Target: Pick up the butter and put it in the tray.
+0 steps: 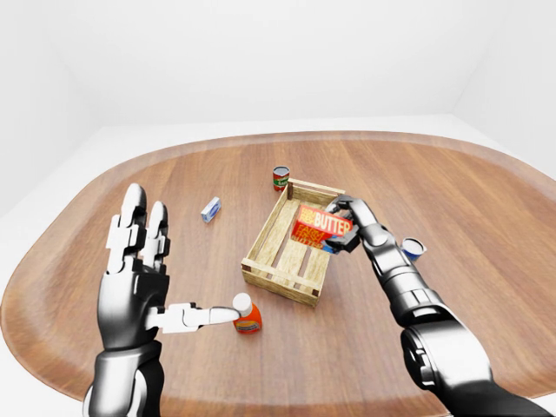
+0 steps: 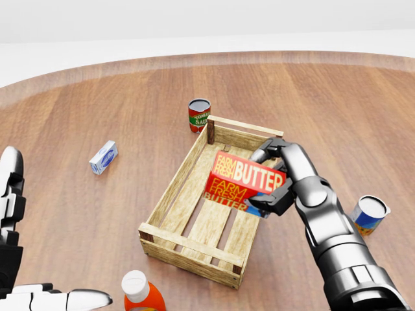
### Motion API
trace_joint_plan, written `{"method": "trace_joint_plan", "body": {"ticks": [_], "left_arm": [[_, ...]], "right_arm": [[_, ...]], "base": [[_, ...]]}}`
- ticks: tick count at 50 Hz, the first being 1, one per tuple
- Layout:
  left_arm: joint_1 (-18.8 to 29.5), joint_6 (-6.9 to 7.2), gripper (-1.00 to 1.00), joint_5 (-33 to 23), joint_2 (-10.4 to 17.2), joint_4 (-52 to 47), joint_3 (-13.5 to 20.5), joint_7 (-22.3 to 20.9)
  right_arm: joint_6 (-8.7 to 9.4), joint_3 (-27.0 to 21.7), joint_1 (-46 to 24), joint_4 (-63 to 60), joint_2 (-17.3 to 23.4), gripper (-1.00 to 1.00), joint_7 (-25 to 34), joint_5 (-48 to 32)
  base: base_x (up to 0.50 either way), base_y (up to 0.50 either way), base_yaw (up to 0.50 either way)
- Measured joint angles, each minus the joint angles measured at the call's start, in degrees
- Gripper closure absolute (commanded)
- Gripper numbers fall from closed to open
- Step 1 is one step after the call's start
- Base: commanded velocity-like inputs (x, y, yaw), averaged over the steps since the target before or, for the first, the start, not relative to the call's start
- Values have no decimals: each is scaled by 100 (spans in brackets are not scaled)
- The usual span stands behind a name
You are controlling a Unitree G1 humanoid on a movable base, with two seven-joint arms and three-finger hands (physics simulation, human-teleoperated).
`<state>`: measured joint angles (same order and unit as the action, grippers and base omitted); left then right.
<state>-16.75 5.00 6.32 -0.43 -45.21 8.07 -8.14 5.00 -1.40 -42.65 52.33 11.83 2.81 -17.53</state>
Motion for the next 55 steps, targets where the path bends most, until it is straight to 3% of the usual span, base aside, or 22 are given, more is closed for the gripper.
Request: {"method": "trace_joint_plan", "body": {"ticks": [20,55], "left_arm": [[14,0,-100,7,3,20,10,-1],[-49,0,-100,19,-8,-51,10,-48]], "right_arm": [[0,59,-761,804,-493,100,-647,323],[0,152,-797,1094,-817,100,-1870,-114]], "base": [[0,0,0],[0,0,0]]}}
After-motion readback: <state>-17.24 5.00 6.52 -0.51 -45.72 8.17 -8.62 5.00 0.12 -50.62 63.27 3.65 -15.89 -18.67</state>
